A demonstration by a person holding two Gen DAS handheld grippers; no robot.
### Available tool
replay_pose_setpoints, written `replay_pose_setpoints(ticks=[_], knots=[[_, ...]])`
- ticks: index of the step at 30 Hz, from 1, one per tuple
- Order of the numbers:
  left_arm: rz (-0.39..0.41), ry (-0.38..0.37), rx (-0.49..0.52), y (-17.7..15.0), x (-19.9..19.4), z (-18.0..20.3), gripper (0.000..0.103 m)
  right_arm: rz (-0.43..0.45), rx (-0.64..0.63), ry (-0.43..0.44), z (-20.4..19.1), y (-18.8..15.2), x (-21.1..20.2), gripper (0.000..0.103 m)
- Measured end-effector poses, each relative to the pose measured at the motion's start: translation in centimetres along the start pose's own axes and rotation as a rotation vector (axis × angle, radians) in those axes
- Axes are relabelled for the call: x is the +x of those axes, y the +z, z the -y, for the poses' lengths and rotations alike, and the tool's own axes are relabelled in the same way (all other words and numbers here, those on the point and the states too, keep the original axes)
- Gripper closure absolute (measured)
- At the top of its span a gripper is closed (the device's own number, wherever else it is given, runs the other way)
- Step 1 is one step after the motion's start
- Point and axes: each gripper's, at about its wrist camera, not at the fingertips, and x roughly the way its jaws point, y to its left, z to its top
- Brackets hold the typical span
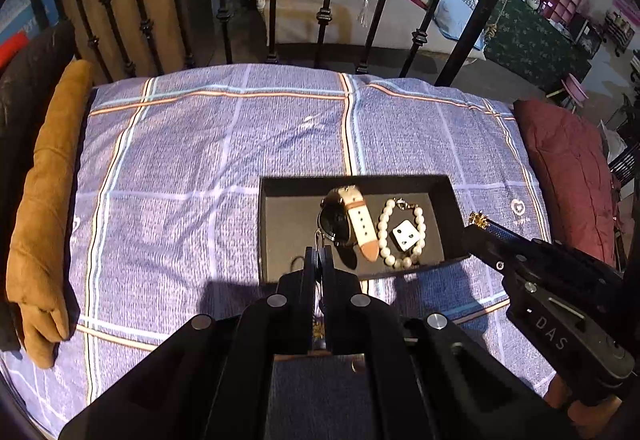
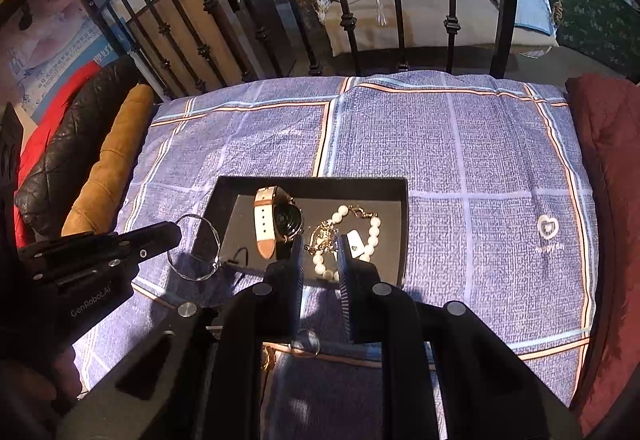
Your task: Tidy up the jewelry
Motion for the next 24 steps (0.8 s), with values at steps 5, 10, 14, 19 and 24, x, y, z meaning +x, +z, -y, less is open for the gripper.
replay_pose_setpoints(ticks=[5,10,14,19,24], knots=[[0.007,0.005,0.027,1.4,1.1,0.5,0.1,0.006,-0.002,-0.015,0.2,0.9,0.9,0.086],[-0.015,0.005,0.029,2.3,3.0,0.8,0.1,-0.006,0.0,-0.041,0.4,1.6,2.2,0.086],[-0.062,0.024,0.015,2.4,4.7,0.5,0.096,-0.044,-0.011,-0.056,0.5,2.0,3.5,0.079],[-0.077,0.057,-0.001,1.7,5.4,-0.1,0.048,-0.033,-0.027,-0.085,0.5,1.8,3.6,0.048],[-0.087,0.105,-0.026,0.8,4.8,-1.3,0.03,-0.033,-0.003,-0.077,1.0,1.1,2.7,0.048]])
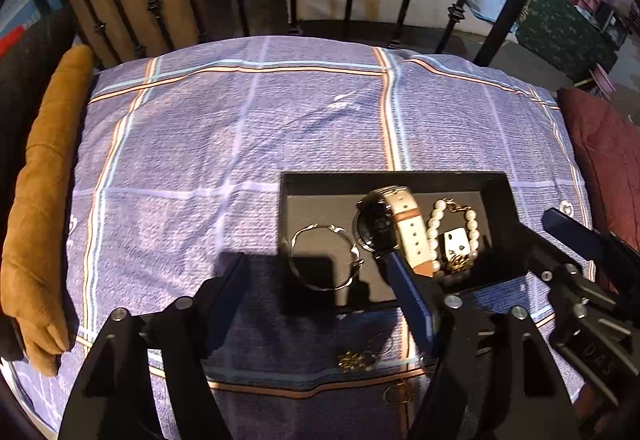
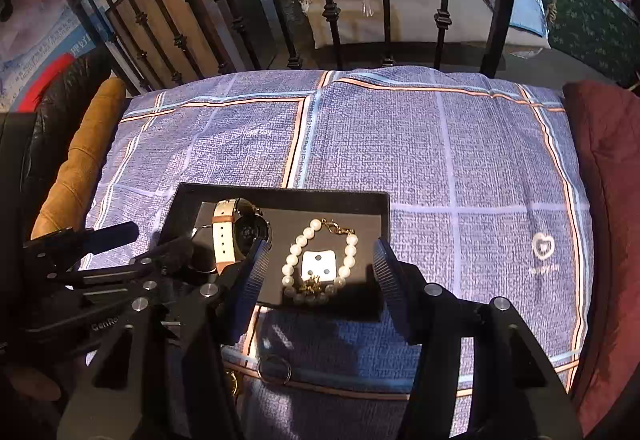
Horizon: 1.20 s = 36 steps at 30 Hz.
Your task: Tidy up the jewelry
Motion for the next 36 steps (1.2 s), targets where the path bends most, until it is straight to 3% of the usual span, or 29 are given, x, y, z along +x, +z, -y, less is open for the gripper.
replay_pose_setpoints(ticks=[18,25,31,36], knots=[[-0.011,0.023,0.006,-3.0,-1.7,-0.7,0.025,-0.043,0.041,0.018,0.0,-3.9,-2.1,0.048],[-0.07,0.032,-0.004,-5.4,-1.0,-1.2,0.023,-0.091,0.024,0.017,-0.5,-5.9,-1.0,0.048],[-0.168,-0.088,0.009,-9.1,0.3,-0.4,0.025,-0.142,-0.024,0.015,-1.1,-8.1,0.8,0.048],[-0.176,-0.094,-0.001,-10.2,1.5,0.2,0.025,-0.174,-0.022,0.011,-0.2,-8.9,2.2,0.048]])
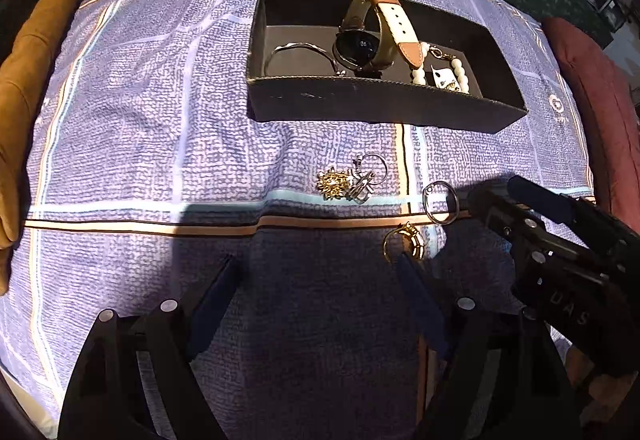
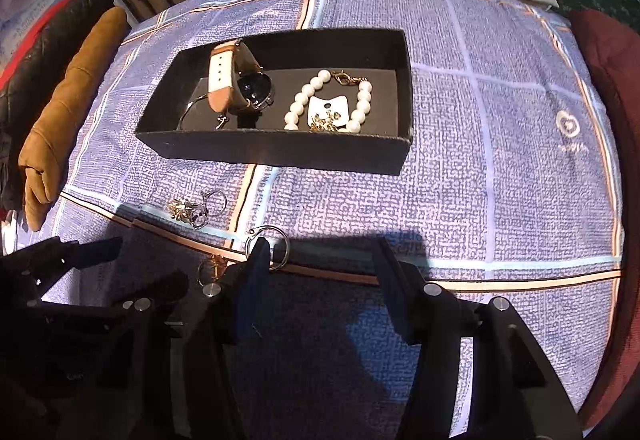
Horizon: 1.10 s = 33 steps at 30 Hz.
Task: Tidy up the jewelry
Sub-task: 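Grasp the small silver ring with the right tool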
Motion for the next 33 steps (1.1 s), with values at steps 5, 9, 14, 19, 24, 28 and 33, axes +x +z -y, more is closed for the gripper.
replay_pose_setpoints(ticks=[5,9,14,19,24,28,33], knots=[[0.01,0.014,0.038,0.3,0.8,0.3,0.024,0.004,-0.054,0.046,0.6,0.1,0.1,0.048],[-0.018,0.104,0.131,0.1,1.8,1.8,0.019,-0.003,-0.082,0.078,0.4,0.5,0.2,0.048],[-0.044,0.164,0.043,-0.4,1.2,-0.5,0.02,-0.027,-0.129,0.007,-0.9,0.4,1.4,0.048],[-0.032,0.131,0.007,-1.2,0.6,-2.8,0.019,-0.012,-0.146,-0.03,-1.6,0.1,1.8,0.048],[-0.031,0.143,0.023,-1.5,0.8,-2.5,0.014,0.0,-0.216,-0.077,-2.6,-0.5,1.9,0.048],[-0.024,0.151,0.025,-1.8,0.8,-2.5,0.021,0.007,-0.215,-0.097,-2.6,-0.8,1.8,0.062],[0.01,0.14,0.009,-1.9,0.0,-2.7,0.051,-0.009,-0.05,-0.046,0.3,-0.2,1.0,0.092]])
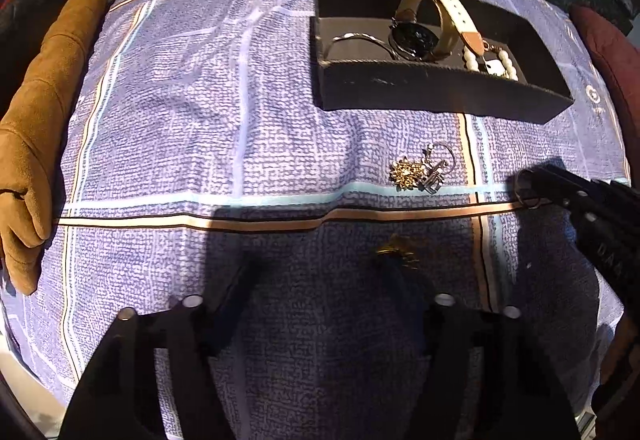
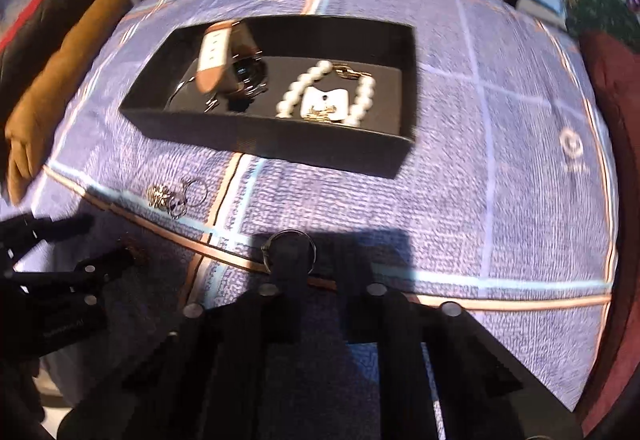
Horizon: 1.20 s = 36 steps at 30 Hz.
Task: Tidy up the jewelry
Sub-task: 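Grasp the small silver ring with the right tool, then carry the ring with the right tool into the box onto the bracelet and release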
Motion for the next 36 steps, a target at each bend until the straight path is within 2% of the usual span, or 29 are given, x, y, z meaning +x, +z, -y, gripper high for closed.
replay_pose_setpoints(ticks=[1,2,3,4,8,16,20,23,24,26,27,28,29,31,33,34,35,36], knots=[[0.002,0.002,-0.007,0.2,-0.2,-0.7,0.064,0.0,0.027,0.012,0.6,0.0,-0.3,0.092],[0.001,0.0,-0.014,0.2,-0.5,-1.6,0.07,0.007,0.046,0.022,0.9,0.0,-0.6,0.093],[-0.001,-0.01,-0.025,-0.2,-0.7,-2.3,0.082,0.015,0.061,0.028,1.2,-0.1,-1.0,0.093],[-0.003,-0.036,-0.038,-0.2,-1.0,-2.7,0.09,0.025,0.073,0.042,1.5,-0.1,-1.4,0.093],[0.03,-0.103,-0.074,-0.1,-2.7,-4.1,0.09,0.072,0.09,0.077,1.2,0.1,-3.4,0.093],[0.116,-0.123,-0.055,2.5,-7.4,-4.2,0.09,0.117,0.078,0.104,0.5,1.2,-5.2,0.093],[0.129,-0.126,-0.047,3.7,-7.3,-2.6,0.09,0.124,0.08,0.107,0.4,1.3,-5.2,0.093],[0.094,-0.114,-0.026,3.2,-5.7,-1.2,0.09,0.103,0.054,0.079,0.2,1.2,-4.4,0.093],[0.084,-0.101,-0.024,2.9,-5.0,-1.1,0.089,0.085,0.049,0.061,0.1,1.1,-3.7,0.093],[0.044,-0.078,-0.021,2.3,-3.6,-1.0,0.073,0.032,0.049,0.049,0.2,0.8,-2.3,0.091],[0.032,-0.064,-0.023,1.9,-3.0,-1.0,0.056,0.019,0.051,0.04,0.3,0.6,-1.7,0.088],[0.023,-0.041,-0.027,1.6,-2.5,-1.0,0.044,0.006,0.045,0.031,0.2,0.4,-1.2,0.074],[0.017,-0.023,-0.028,1.4,-1.9,-1.0,0.041,-0.006,0.032,0.019,0.1,0.2,-0.6,0.058],[-0.004,0.015,-0.029,1.0,-0.6,-1.1,0.029,-0.003,-0.011,-0.015,-0.6,-0.2,0.1,0.044],[0.007,0.031,-0.023,0.9,0.2,-1.0,0.025,0.003,-0.067,-0.042,-1.5,-0.7,0.8,0.044],[0.011,0.03,-0.027,0.9,0.3,-1.0,0.025,0.012,-0.095,-0.063,-2.0,-0.9,1.0,0.048],[0.009,0.028,-0.038,1.0,0.4,-1.1,0.026,0.025,-0.109,-0.063,-2.2,-1.0,0.9,0.067],[0.008,0.026,-0.044,1.1,0.3,-1.2,0.032,0.028,-0.108,-0.063,-2.3,-0.9,0.7,0.073]])
